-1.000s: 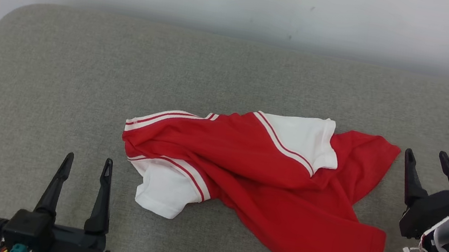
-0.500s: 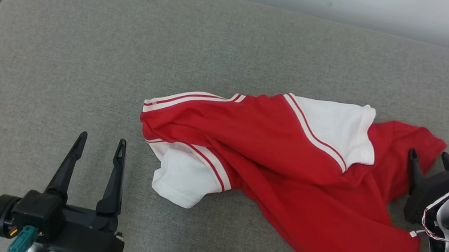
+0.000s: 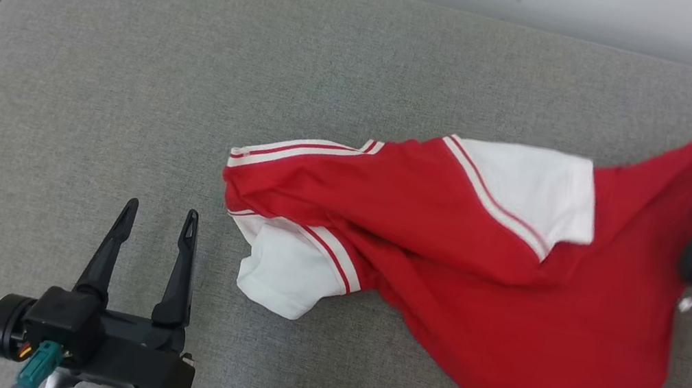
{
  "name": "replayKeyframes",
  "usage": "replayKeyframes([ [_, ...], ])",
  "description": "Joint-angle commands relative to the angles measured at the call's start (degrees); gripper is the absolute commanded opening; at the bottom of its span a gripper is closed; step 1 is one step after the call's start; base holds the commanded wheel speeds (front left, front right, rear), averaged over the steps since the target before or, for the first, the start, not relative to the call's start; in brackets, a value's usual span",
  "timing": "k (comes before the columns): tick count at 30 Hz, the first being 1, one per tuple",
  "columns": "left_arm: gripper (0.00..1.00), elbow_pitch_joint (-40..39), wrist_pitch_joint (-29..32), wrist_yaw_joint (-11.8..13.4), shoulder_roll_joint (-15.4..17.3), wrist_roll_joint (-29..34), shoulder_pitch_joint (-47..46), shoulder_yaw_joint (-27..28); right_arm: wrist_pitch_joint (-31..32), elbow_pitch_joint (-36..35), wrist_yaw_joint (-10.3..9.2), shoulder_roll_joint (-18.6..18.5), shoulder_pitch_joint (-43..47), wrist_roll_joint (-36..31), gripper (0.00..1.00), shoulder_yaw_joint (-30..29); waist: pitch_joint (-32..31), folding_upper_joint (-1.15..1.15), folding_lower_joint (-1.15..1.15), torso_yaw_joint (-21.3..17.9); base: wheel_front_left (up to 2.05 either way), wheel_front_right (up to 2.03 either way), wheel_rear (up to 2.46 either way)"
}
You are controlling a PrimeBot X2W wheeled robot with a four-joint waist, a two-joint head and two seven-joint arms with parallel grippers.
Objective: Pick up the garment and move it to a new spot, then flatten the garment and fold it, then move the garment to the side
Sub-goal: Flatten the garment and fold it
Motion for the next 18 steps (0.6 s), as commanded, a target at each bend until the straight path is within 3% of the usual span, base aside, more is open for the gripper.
replayKeyframes([
  [1, 1.0, 0.2, -0.2, -0.1, -0.1, -0.1, -0.4, -0.1, -1.0, -0.4, -0.16, -1.8, -3.2, -0.5, 0.0, 0.6, -0.2, -0.01, -0.01, 0.2, 0.0, 0.0, 0.0],
  [13, 1.0, 0.1, -0.2, 0.5, -0.1, -0.9, 0.6, -1.5, -3.2, 3.4, -0.16, -6.2, -11.4, -2.8, 0.0, 3.0, -0.3, -0.01, -0.01, 2.0, 0.0, 0.0, 0.0],
  [14, 1.0, 0.3, -0.2, 0.6, -0.1, -0.9, 0.5, -1.6, -3.5, 4.0, -0.17, -6.2, -11.6, -2.9, 0.06, 3.1, -0.3, -0.01, -0.01, 2.1, 0.0, 0.0, 0.0],
  [15, 1.0, 0.4, -0.2, 0.7, -0.1, -0.9, 0.4, -1.6, -3.9, 4.5, -0.17, -6.1, -11.7, -2.9, 0.41, 3.1, -0.4, -0.01, -0.01, 2.1, 0.0, 0.0, 0.0],
  [16, 1.0, 0.5, -0.2, 0.7, -0.1, -0.9, 0.3, -1.7, -4.1, 5.0, -0.16, -6.0, -11.8, -2.8, 1.0, 3.2, -0.5, -0.01, -0.01, 2.1, 0.0, 0.0, 0.0],
  [18, 1.0, 0.6, -0.2, 0.8, -0.1, -0.8, 0.4, -1.5, -5.2, 5.8, -0.17, -5.7, -11.9, -3.0, 1.0, 3.3, -1.1, -0.01, -0.01, 1.8, 0.0, 0.0, 0.0],
])
